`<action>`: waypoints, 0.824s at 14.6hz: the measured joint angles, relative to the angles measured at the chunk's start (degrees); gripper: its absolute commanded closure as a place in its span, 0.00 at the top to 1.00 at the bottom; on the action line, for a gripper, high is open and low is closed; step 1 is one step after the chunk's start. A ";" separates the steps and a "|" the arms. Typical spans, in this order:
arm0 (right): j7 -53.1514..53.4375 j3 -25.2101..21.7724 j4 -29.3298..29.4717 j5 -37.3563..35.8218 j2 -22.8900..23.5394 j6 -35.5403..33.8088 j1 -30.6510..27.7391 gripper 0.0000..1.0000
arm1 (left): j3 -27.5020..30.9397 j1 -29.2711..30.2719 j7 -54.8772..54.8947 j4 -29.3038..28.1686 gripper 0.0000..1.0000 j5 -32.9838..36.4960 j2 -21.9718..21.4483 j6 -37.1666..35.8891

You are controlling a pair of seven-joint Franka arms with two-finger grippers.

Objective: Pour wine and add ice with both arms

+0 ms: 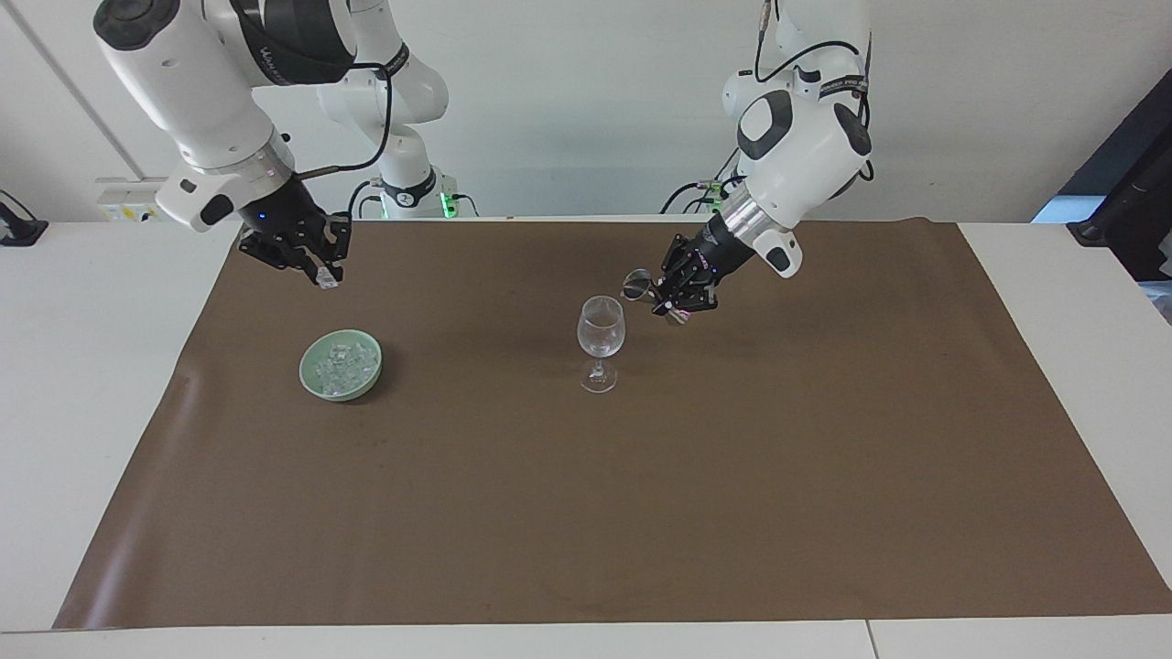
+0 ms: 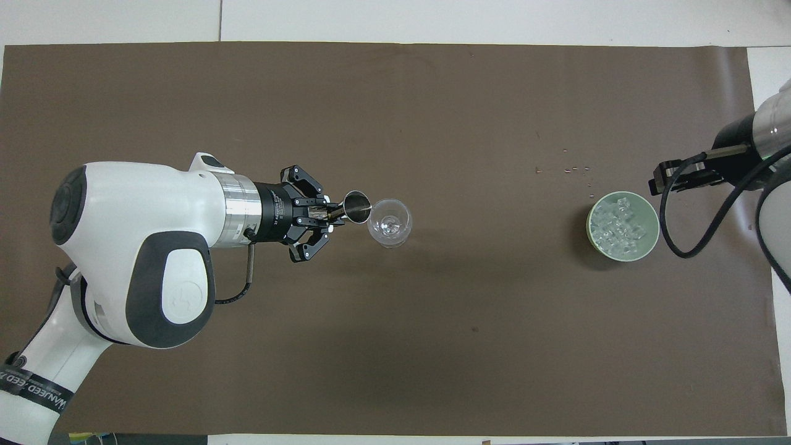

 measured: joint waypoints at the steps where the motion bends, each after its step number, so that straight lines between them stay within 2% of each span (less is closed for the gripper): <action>1: 0.28 0.08 -0.29 0.01 0.00 0.24 0.39 0.00 | 0.00 -0.33 -0.01 0.00 0.00 0.95 0.09 0.00; 5: 0.41 0.13 -0.77 0.48 -0.07 0.31 1.90 0.00 | -0.01 -1.36 -0.15 0.12 0.00 4.07 0.09 0.02; 12: 5.68 0.09 -2.73 7.45 -0.38 3.14 1.98 0.00 | -0.03 -4.57 -3.97 0.73 0.00 16.08 0.16 0.14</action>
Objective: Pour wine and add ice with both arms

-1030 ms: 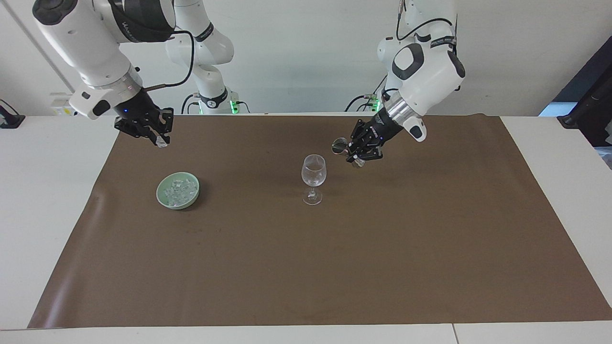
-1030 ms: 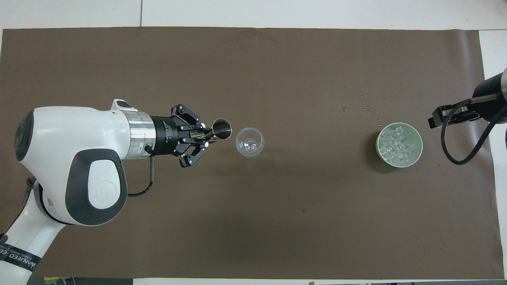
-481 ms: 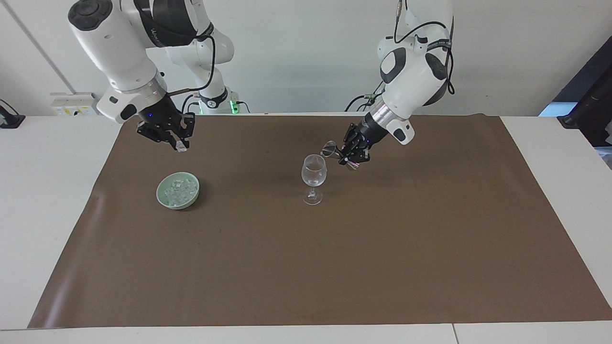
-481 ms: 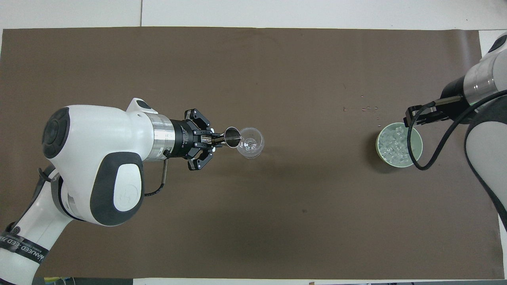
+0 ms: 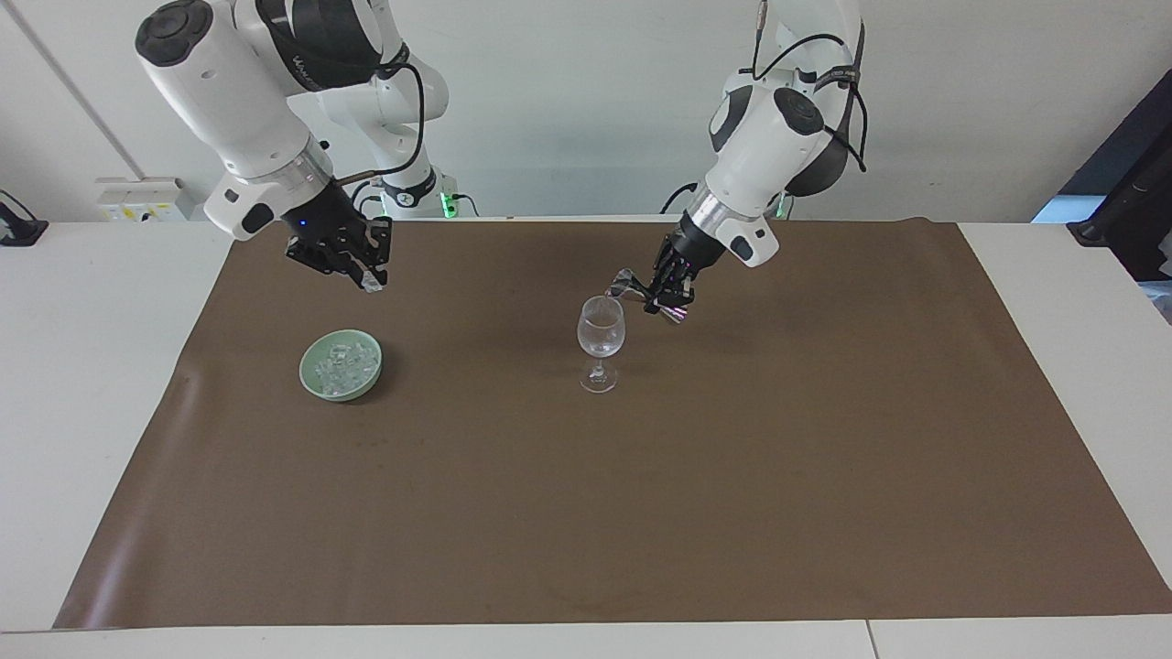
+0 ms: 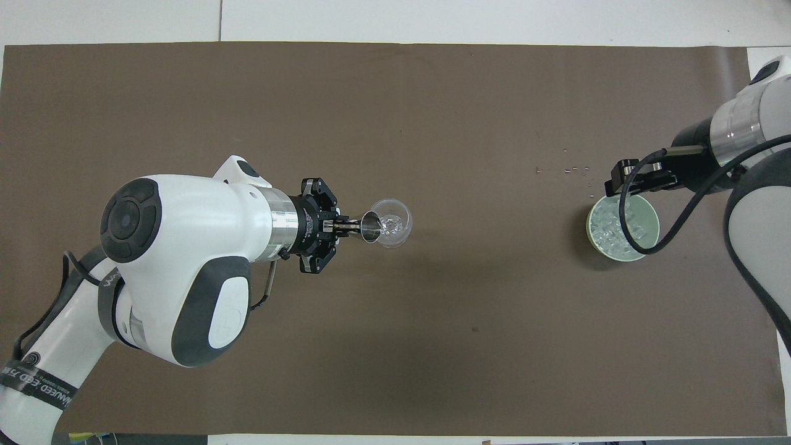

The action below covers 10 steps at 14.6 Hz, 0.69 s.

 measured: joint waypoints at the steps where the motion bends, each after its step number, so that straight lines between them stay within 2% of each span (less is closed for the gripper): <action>1: 0.39 0.00 -0.35 0.76 -0.07 0.27 0.00 0.00 | 0.00 -0.30 -1.30 0.34 0.00 2.11 0.09 0.02; 10: 3.79 -0.01 -1.25 4.97 -0.61 2.97 0.00 0.00 | -0.04 -3.10 -7.40 3.87 0.00 17.24 2.36 0.00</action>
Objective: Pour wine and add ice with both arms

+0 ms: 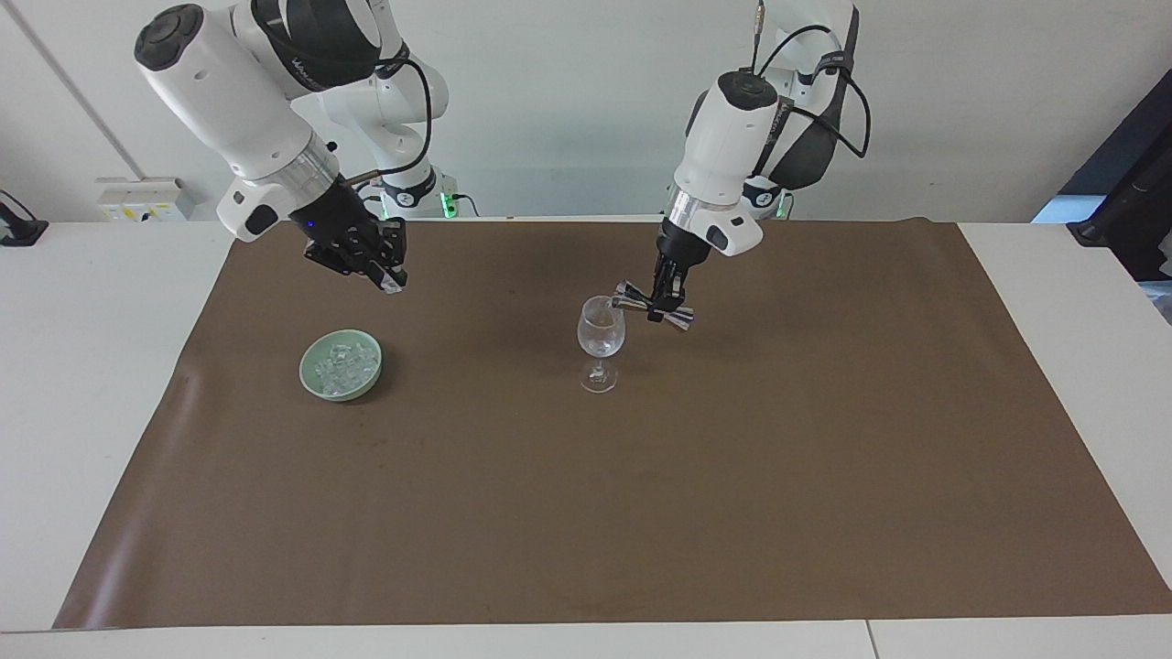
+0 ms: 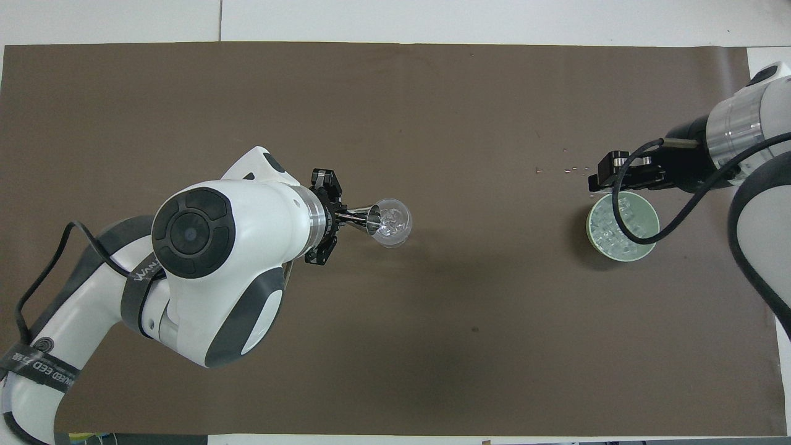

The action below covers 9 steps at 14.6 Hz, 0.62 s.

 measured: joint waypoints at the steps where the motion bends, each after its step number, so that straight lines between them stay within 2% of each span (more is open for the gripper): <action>1: 0.61 0.00 -0.02 0.06 0.00 0.72 0.02 0.00 | 0.00 -0.30 -0.11 0.17 0.00 1.37 0.05 0.00; 9: 7.25 0.09 -0.33 0.46 0.00 3.38 3.92 0.00 | -0.03 -3.09 -0.96 1.61 0.00 10.46 0.70 -0.16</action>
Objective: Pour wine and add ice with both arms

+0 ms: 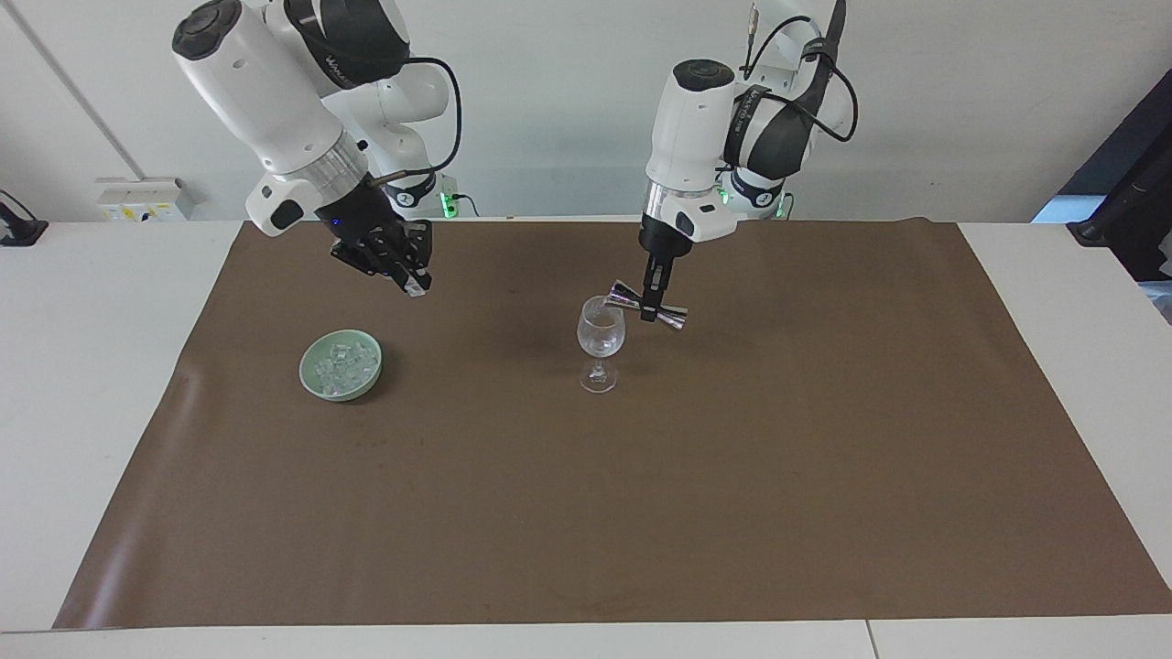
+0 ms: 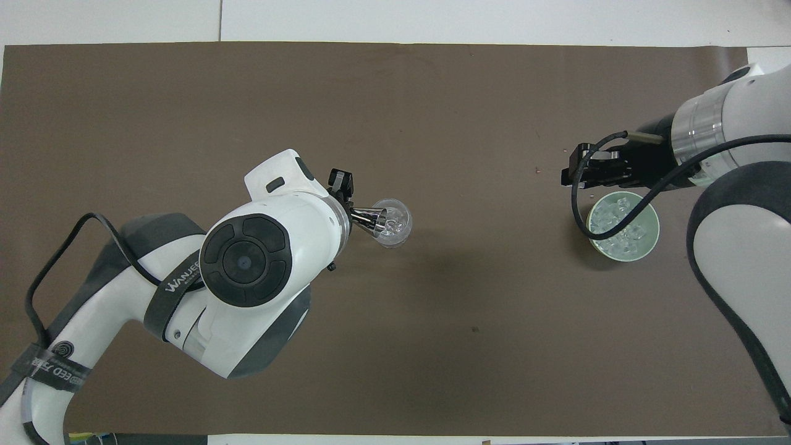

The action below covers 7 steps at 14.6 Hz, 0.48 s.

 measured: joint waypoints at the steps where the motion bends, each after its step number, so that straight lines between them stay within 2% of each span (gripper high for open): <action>1: 0.26 0.01 -0.04 0.68 0.00 0.02 0.27 0.00 | -0.01 -0.43 -0.79 0.19 0.00 1.63 0.02 0.00; 7: 1.85 0.00 -1.03 4.00 -0.06 0.82 0.37 0.00 | -0.05 -2.86 -2.61 0.61 0.00 8.93 0.07 0.00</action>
